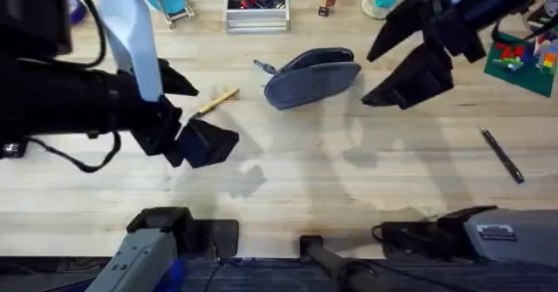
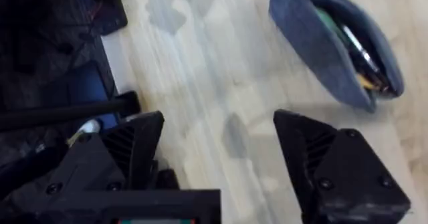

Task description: Unzip the bag, pick up the pens from the table one at a time and place them inside, then zip the bag closed.

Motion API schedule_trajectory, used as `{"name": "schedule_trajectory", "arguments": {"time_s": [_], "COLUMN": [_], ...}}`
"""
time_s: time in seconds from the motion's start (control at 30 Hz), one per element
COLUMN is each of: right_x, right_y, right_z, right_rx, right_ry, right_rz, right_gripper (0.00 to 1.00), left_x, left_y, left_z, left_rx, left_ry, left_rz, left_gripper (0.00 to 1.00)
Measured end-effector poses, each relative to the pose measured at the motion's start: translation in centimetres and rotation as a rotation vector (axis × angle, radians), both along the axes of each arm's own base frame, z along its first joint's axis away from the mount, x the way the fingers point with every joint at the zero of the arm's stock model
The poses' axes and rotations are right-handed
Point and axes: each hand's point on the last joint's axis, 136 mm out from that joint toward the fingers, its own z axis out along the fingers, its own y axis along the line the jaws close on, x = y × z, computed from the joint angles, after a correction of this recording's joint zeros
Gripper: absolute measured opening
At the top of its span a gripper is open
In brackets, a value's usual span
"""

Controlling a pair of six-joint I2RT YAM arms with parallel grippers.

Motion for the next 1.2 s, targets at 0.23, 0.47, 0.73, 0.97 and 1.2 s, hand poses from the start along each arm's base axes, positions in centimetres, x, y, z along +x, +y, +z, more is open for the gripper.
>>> {"name": "schedule_trajectory", "arguments": {"time_s": [0.23,0.47,0.73,0.97,1.2], "right_x": [-0.7,-0.7,0.5,4.8,8.1], "right_y": [-0.5,-0.5,-0.2,0.2,0.4], "right_z": [-0.3,-0.3,-0.2,0.4,-1.0], "right_rx": [-0.033,-0.032,-0.015,-0.034,-0.116], "right_ry": [0.033,0.024,-0.100,-0.347,-0.468], "right_rz": [-0.003,0.005,0.108,0.168,0.241], "right_gripper": [0.996,0.261,0.031,0.031,0.030], "left_x": [0.7,0.7,0.7,0.7,0.7], "left_y": [0.6,0.6,0.6,0.6,0.6], "left_z": [2.8,2.9,2.9,2.9,2.9], "left_rx": [0.024,0.024,0.023,0.023,0.022], "left_ry": [-0.071,-0.072,-0.071,-0.071,-0.070], "left_rz": [0.040,0.043,0.044,0.044,0.046], "left_gripper": [0.993,0.993,0.994,0.993,0.993]}}
